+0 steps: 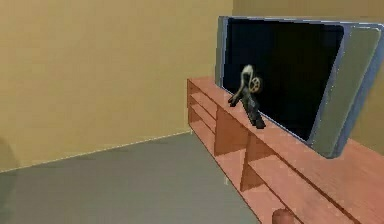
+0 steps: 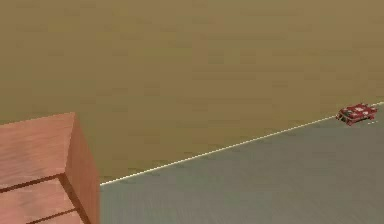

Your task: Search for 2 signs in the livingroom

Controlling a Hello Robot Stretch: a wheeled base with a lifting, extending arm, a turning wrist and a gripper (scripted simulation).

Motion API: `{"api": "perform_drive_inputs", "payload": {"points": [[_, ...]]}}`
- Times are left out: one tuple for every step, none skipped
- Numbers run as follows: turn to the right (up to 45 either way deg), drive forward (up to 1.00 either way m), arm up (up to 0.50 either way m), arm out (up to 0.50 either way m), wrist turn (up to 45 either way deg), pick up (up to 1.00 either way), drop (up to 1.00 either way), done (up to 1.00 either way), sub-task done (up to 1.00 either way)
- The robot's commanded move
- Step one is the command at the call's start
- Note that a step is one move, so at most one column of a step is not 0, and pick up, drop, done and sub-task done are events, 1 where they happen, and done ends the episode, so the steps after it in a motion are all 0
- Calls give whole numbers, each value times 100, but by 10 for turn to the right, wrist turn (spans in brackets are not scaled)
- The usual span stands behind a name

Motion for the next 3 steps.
{"api": "perform_drive_inputs", "payload": {"points": [[90,0,0,0,0,0,0,0,0],[0,25,0,0,0,0,0,0,0],[0,0,0,0,0,0,0,100,0]]}}
